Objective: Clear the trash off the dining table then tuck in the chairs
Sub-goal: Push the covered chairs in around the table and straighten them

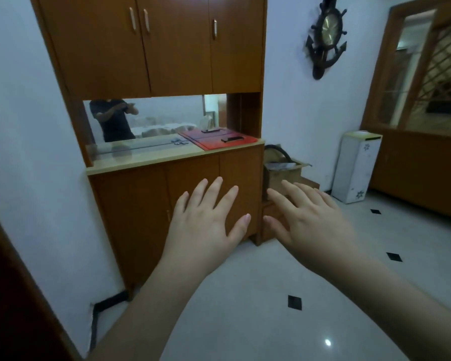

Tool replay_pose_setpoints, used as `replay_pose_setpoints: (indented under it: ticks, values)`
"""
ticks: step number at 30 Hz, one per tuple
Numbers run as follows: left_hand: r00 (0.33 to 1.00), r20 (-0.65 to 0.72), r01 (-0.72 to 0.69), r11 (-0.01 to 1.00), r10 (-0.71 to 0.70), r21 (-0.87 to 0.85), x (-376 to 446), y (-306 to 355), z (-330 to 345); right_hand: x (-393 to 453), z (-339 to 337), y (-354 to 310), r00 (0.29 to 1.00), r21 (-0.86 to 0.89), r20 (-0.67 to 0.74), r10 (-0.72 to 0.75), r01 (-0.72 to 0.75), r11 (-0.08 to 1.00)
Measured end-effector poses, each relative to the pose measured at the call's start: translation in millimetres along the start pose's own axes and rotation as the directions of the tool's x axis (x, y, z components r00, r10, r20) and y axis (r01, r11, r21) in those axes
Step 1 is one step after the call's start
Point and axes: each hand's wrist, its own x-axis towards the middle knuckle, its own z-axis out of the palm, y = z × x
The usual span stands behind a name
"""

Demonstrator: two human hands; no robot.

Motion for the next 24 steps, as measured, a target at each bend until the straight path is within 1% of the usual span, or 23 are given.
replay_pose_setpoints:
  ticks: [6, 12, 18, 21, 24]
  values:
    - [0.982, 0.070, -0.173, 0.984, 0.176, -0.051, 78.2, 40.7, 49.5, 27.7, 29.1, 65.0, 0.985, -0.099, 0.033, 0.167, -0.163, 0.982]
    - [0.928, 0.084, -0.358, 0.930, 0.364, -0.085, 157.0, 100.8, 91.9, 55.0, 63.8, 149.0, 0.950, -0.153, 0.033, 0.312, -0.304, 0.940]
    - [0.895, 0.143, -0.407, 0.905, 0.422, -0.122, 251.0, 168.6, 135.2, 90.9, 94.5, 245.0, 0.899, -0.161, 0.035, 0.437, -0.427, 0.890]
    - [0.881, 0.130, -0.438, 0.889, 0.454, -0.135, 295.4, 205.6, 149.8, 107.6, 102.9, 287.6, 0.885, -0.149, 0.014, 0.466, -0.459, 0.876]
    - [0.860, 0.121, -0.476, 0.864, 0.497, -0.167, 331.6, 240.0, 163.8, 118.1, 112.1, 323.3, 0.864, -0.148, 0.035, 0.502, -0.492, 0.858]
